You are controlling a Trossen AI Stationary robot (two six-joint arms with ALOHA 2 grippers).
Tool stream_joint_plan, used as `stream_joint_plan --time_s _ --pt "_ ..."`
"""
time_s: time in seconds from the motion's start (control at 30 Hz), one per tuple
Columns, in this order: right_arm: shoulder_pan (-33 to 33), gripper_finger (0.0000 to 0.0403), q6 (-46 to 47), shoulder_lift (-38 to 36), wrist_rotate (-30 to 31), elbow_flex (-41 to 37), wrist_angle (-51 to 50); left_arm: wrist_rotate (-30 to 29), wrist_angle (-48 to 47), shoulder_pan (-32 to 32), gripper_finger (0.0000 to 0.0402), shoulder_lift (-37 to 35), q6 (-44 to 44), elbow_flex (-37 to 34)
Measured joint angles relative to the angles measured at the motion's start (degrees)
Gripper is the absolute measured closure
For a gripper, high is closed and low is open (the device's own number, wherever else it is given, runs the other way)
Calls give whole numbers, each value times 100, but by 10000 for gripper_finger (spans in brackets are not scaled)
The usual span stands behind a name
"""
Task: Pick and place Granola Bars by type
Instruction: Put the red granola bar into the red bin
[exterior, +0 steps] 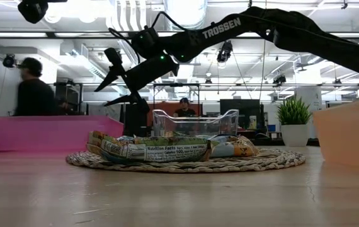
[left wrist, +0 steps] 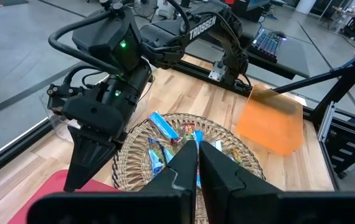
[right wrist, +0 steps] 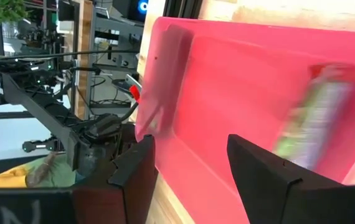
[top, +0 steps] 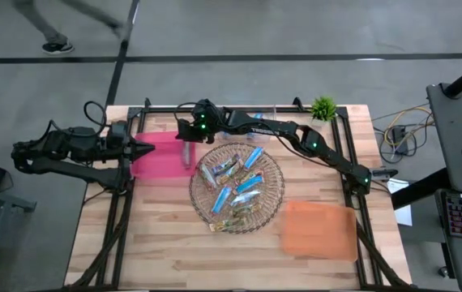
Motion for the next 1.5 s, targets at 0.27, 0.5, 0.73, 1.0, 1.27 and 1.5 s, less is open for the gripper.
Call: stream_joint_plan --time_s 0.27,0.5,0.73,1.0,1.27,1.5 --pt "2 211 -64 0 -2 0 0 1 2 0 401 0 0 0" --pt "3 228 -6 0 -42 0 -14 2 2 0 401 2 0 -2" --pt "41 329 -40 0 -46 7 -15 0 2 2 401 2 0 -2" --pt "107 391 -132 -46 -56 7 -57 2 2 0 401 2 0 -2" --pt "115 394 -1185 -528 -96 15 -606 2 4 1 401 16 0 -10" --pt "203 394 -2344 -1102 -9 9 -1707 1 37 1 401 152 6 -13"
